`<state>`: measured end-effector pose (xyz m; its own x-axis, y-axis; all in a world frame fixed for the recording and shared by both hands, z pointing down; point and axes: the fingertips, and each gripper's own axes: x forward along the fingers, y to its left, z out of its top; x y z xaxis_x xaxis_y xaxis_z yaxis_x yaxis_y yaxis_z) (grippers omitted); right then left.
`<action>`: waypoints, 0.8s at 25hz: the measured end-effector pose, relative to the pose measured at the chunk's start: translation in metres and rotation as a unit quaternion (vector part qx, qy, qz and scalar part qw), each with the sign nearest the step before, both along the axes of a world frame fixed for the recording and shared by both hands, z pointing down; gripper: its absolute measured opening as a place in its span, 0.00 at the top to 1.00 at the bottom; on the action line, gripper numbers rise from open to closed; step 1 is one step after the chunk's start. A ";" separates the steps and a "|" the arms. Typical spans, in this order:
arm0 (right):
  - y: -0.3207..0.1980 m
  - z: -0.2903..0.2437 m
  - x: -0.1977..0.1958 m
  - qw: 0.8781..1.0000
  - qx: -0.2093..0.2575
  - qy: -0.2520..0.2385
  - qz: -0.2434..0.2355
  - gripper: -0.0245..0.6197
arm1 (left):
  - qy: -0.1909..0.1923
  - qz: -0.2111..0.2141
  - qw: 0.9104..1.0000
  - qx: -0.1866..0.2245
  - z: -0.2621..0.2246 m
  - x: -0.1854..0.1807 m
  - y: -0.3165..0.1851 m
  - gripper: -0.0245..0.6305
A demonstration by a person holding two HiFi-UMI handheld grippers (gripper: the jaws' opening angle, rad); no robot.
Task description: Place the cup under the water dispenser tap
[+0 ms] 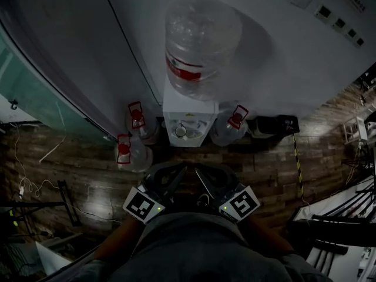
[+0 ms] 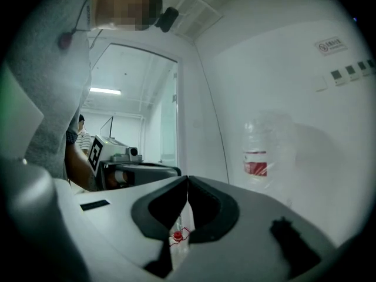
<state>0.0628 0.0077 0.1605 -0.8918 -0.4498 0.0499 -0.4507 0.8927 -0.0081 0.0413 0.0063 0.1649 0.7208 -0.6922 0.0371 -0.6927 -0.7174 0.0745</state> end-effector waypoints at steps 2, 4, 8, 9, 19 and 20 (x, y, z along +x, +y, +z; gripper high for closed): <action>0.005 -0.005 0.000 1.000 0.008 -0.004 0.006 0.94 | -0.002 0.003 1.000 0.000 -0.001 -0.001 0.004 0.95; 0.009 -0.007 0.000 1.000 0.010 -0.004 0.012 0.94 | -0.004 0.006 1.000 0.001 -0.002 -0.001 0.007 0.95; 0.012 -0.008 0.001 1.000 0.014 -0.009 0.013 0.94 | -0.007 0.005 1.000 0.001 -0.002 -0.003 0.014 0.95; 0.013 -0.006 0.001 1.000 0.013 -0.008 0.014 0.94 | -0.007 0.004 1.000 0.002 -0.002 -0.003 0.016 0.95; 0.022 -0.001 -0.003 1.000 0.003 0.000 0.013 0.94 | -0.008 -0.006 1.000 0.001 0.002 -0.012 0.028 0.95; 0.023 -0.001 -0.004 1.000 0.004 0.000 0.012 0.94 | -0.009 -0.009 1.000 0.000 0.003 -0.013 0.028 0.95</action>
<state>0.0586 0.0310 0.1597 -0.8811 -0.4707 0.0463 -0.4713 0.8820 -0.0013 0.0287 0.0346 0.1682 0.7080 -0.7044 0.0497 -0.7061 -0.7054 0.0611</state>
